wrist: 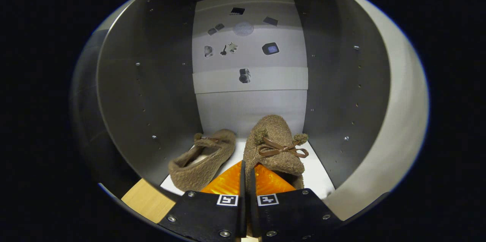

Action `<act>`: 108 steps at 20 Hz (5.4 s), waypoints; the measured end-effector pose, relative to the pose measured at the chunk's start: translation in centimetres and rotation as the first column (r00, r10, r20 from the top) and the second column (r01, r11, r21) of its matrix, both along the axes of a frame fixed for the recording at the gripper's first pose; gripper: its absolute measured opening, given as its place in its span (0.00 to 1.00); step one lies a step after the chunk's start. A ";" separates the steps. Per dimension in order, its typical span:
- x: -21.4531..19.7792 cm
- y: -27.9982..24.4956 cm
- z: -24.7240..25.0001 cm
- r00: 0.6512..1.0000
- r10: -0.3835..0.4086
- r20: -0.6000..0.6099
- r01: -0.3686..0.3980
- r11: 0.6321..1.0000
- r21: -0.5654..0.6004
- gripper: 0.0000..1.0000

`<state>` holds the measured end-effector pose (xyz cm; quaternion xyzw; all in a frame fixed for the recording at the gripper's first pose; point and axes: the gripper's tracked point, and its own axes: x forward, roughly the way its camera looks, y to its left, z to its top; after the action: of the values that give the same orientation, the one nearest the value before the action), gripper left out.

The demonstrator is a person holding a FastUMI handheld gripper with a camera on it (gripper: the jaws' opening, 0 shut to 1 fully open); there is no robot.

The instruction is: Open the shoe cabinet door, grab the shoes and put them into the shoe cabinet, then close the shoe cabinet door.

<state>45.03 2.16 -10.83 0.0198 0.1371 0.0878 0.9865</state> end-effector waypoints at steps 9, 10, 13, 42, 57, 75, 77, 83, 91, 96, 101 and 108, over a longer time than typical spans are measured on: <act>7.6 0.0 -4.9 0.986 -0.051 -0.160 0.045 0.998 -0.041 0.04; 7.5 -0.1 -4.7 0.986 -0.060 -0.157 0.055 0.998 -0.032 0.07; 7.6 0.2 -4.8 0.985 -0.074 -0.155 0.070 0.997 -0.028 0.16; -18.8 -0.4 7.4 0.975 -0.176 0.137 0.179 0.984 -0.005 0.20; -41.3 -9.5 7.0 0.930 -0.316 0.187 0.315 0.948 0.040 0.37; -40.0 -24.8 6.0 0.949 -0.257 0.181 0.239 0.964 0.114 0.58; -38.6 -24.8 6.1 0.958 -0.222 0.183 0.205 0.973 0.105 0.59; -36.1 -24.4 6.8 0.968 -0.153 0.197 0.134 0.985 0.108 0.60; -35.8 -19.3 7.4 0.974 0.012 0.226 -0.039 0.993 0.114 0.60; -35.7 -16.2 7.1 0.972 0.101 0.213 -0.141 0.973 0.184 0.60; -35.7 -16.2 7.6 0.967 0.114 0.228 -0.156 0.972 0.174 0.60; -35.4 -15.7 8.0 0.957 0.166 0.237 -0.196 0.974 0.113 0.60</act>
<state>9.59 -13.58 -2.81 0.0640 0.0191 0.1886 0.9798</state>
